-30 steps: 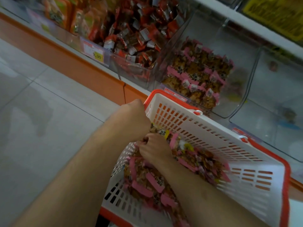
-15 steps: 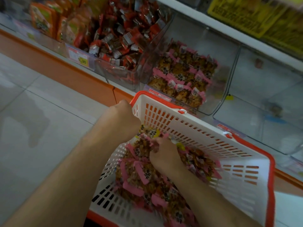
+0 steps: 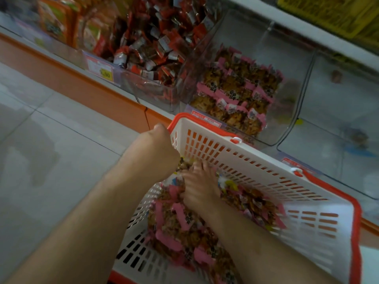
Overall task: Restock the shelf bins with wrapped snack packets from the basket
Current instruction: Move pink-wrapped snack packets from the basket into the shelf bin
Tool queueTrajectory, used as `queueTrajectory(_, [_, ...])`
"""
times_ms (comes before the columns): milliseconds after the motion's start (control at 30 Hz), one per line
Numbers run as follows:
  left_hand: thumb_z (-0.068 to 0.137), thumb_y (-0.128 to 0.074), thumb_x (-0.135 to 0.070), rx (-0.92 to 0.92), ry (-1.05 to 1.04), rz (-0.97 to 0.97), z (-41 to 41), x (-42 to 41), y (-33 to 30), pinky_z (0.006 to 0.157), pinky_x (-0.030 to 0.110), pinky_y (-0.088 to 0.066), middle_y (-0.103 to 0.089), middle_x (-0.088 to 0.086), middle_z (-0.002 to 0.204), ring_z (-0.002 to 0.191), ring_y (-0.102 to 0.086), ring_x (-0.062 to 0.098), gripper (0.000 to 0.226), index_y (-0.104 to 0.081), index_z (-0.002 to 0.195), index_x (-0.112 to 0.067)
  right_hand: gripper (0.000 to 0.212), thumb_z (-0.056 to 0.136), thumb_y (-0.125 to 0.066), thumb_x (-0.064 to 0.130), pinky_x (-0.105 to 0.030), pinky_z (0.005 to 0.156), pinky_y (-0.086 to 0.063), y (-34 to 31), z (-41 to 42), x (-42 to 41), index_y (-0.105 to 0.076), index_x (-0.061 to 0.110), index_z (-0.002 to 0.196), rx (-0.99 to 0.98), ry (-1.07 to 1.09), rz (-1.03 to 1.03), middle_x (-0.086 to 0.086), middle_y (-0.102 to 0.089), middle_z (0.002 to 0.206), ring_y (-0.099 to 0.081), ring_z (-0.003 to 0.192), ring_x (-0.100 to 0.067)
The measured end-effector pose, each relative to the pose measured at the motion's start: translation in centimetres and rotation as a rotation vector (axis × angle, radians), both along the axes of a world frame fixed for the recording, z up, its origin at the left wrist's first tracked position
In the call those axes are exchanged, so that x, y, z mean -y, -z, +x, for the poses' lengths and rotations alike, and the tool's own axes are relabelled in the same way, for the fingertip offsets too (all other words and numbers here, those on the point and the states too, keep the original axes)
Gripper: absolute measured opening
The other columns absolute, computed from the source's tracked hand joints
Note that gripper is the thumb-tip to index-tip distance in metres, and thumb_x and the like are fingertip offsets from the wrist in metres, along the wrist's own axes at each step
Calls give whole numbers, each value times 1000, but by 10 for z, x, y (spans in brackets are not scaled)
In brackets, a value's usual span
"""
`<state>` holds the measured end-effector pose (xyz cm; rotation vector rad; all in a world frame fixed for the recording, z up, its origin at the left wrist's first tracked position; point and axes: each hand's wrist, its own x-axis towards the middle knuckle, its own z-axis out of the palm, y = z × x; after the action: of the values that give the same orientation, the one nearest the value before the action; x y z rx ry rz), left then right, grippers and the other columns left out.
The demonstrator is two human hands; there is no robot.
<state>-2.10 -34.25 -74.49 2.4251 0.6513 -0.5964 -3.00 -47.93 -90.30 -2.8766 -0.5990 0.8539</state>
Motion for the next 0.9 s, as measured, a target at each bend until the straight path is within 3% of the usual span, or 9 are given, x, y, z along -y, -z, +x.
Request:
queueTrajectory(100, [93,-51,-6,-28,-40,-25,0,0,-4,53,26,-45,-62,7,97,75,-60,18,22,-50,115,-11,33,91,-69,21,-45,116,-44,-34,2,19,-63,27,123,-39,108,156,1,-64,130,-52,133,-27])
queueTrajectory(200, [93,-55,-17,154,-99,36,-1,0,-9,79,36,-55,-56,7,125,103,-60,26,38,-52,131,-16,35,100,-70,45,-37,120,-44,-86,-1,42,-67,31,132,-139,403,377,14,-66,139,-56,133,-11])
queueTrajectory(267, [97,-57,-29,365,-87,-8,-3,6,-17,76,28,-51,-61,-3,117,104,-61,19,25,-60,122,-25,23,103,-67,43,-37,113,-51,-119,-4,61,-73,36,123,-208,580,565,20,-72,126,-64,121,-3])
queueTrajectory(333, [96,-60,-48,398,-19,-243,-4,16,-23,70,26,-53,-70,-13,95,90,-67,9,19,-67,104,-33,17,106,-63,40,-42,105,-57,-141,-9,81,-77,43,116,-275,747,783,19,-77,114,-71,111,-4])
queueTrajectory(433, [74,-64,-82,218,140,-537,-7,36,-21,78,38,-61,-75,-15,90,82,-73,6,54,-73,100,-35,26,99,-62,41,-51,110,-52,-156,-12,103,-79,40,119,-288,900,991,9,-80,118,-73,117,-18])
queueTrajectory(567, [97,-71,-33,222,130,-711,-4,53,-14,77,40,-65,-79,0,89,81,-78,18,13,-79,98,-23,22,98,-65,28,-58,110,-50,-162,-8,118,-82,28,112,-299,957,1139,-4,-81,114,-75,114,-28])
queueTrajectory(633, [99,-68,-18,259,-11,-830,-2,56,-16,73,34,-65,-80,7,88,81,-78,24,14,-81,95,-17,20,97,-71,30,-60,107,-52,-165,-3,121,-81,25,114,-361,969,1167,-5,-80,117,-74,115,-29])
queueTrajectory(733, [97,-66,-12,278,-237,-1002,3,59,-20,68,28,-63,-79,18,90,79,-78,27,20,-82,87,-8,34,87,-80,30,-55,87,-63,-174,5,124,-78,21,120,-529,895,1241,-9,-78,119,-77,107,-32])
queueTrajectory(900, [92,-76,-29,112,-60,-963,3,70,-13,86,42,-63,-80,12,98,95,-77,30,19,-84,93,-13,14,92,-79,11,-48,85,-63,-171,24,136,-78,19,103,-224,934,1236,-11,-81,99,-80,90,-31])
